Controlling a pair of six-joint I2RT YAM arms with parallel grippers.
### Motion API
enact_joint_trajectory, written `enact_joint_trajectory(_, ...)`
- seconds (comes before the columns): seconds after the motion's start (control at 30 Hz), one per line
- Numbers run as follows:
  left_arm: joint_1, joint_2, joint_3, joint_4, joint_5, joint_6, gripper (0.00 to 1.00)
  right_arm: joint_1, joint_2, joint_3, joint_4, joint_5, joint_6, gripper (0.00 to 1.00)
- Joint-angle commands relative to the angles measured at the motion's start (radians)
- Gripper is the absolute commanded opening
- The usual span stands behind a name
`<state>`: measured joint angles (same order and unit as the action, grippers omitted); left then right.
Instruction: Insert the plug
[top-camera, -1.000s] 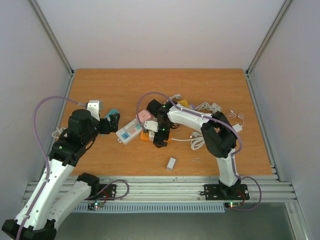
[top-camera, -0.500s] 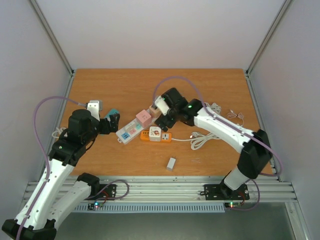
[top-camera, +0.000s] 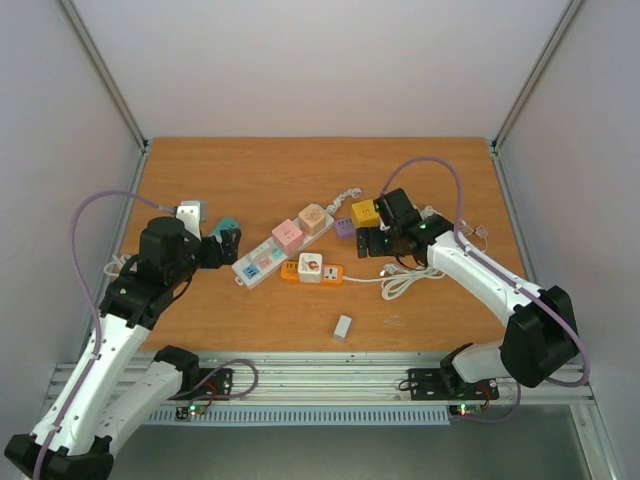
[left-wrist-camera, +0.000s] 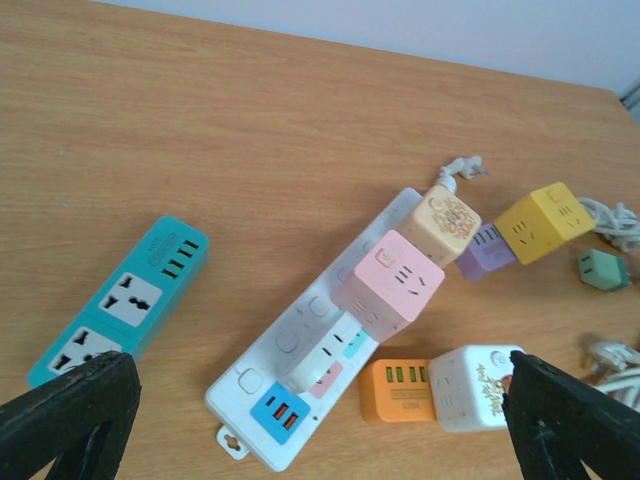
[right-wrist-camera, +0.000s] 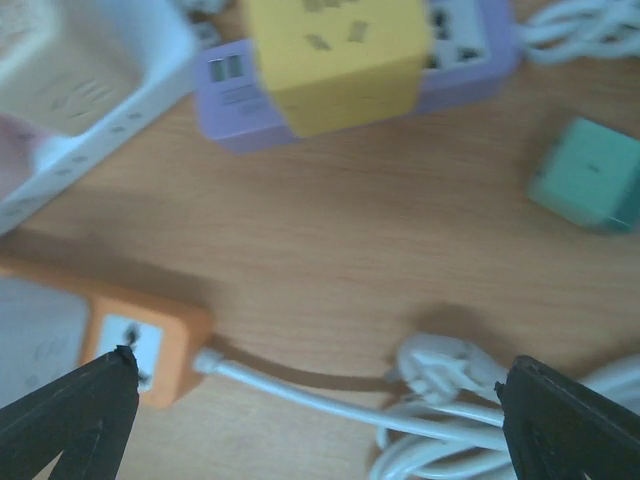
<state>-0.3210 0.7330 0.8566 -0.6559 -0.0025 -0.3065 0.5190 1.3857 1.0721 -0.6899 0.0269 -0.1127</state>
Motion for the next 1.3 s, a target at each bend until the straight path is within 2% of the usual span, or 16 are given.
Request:
enact_joint_trajectory(0.0, 0.002, -0.001, 0.021, 0.031, 0.088, -0.003, 0.99, -0.004, -0.045, -0.038, 0.021, 0.229, 0.221, 0.98)
enact_joint_trajectory(0.07, 0.001, 0.004, 0.021, 0.030, 0.099, -0.003, 0.99, -0.039, -0.040, -0.040, 0.005, 0.279, 0.272, 0.94)
enact_joint_trajectory(0.3, 0.002, 0.017, 0.014, 0.036, 0.106, 0.006, 0.99, -0.173, 0.116, -0.001, 0.011, 0.242, 0.319, 0.76)
enact_joint_trajectory(0.4, 0.002, 0.016, 0.006, 0.040, 0.113, 0.014, 0.99, -0.223, 0.182, 0.028, 0.015, 0.252, 0.332, 0.73)
enact_joint_trajectory(0.63, 0.002, 0.012, -0.011, 0.059, 0.133, 0.024, 0.99, -0.263, 0.328, 0.118, 0.001, 0.262, 0.309, 0.77)
enact_joint_trajectory(1.07, 0.001, 0.029, -0.013, 0.066, 0.135, 0.030, 1.00, -0.306, 0.493, 0.217, 0.025, 0.164, 0.240, 0.73)
enact_joint_trajectory(1.27, 0.002, 0.031, -0.015, 0.065, 0.121, 0.030, 0.99, -0.307, 0.515, 0.222, 0.027, 0.185, 0.246, 0.57)
